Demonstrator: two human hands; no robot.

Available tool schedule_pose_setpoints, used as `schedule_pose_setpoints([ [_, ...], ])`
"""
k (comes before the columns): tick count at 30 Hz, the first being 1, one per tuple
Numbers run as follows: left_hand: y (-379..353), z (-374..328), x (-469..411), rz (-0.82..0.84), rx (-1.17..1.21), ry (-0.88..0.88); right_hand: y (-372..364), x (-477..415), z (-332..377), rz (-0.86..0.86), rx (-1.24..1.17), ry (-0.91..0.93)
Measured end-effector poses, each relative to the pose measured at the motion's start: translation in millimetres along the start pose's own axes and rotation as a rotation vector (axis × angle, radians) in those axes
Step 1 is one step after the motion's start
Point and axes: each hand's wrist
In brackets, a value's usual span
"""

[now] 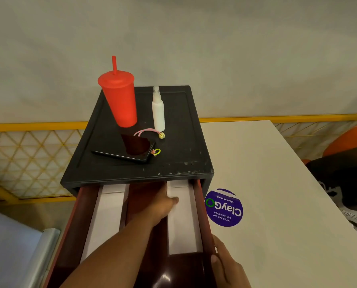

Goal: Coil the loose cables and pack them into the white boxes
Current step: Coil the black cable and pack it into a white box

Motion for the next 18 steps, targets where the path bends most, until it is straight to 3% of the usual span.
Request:
schedule_pose_setpoints([
  [8, 5.7, -5.9, 7.6, -0.026, 0.063, -0.042, 2.9, -1.6, 11.1, -0.064, 0.019, -0.060],
  [13, -0.8, -3.8, 44.8, -0.002, 0.150, -0.076, 3.9, 8.8, 19.0, -0.241, -0.081, 0.056],
  [18, 8.6, 5.2, 112.8, 0.164, -0.090, -0.149, 13.2, 8.4, 29.3, -0.351, -0.196, 0.105],
])
Point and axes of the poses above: each hand's wrist, its own x-axis away from the middle knuckle, its own y-axis out of the back of the hand, z = x × y, and after that the axes turned 13 degrees about z, right-handed
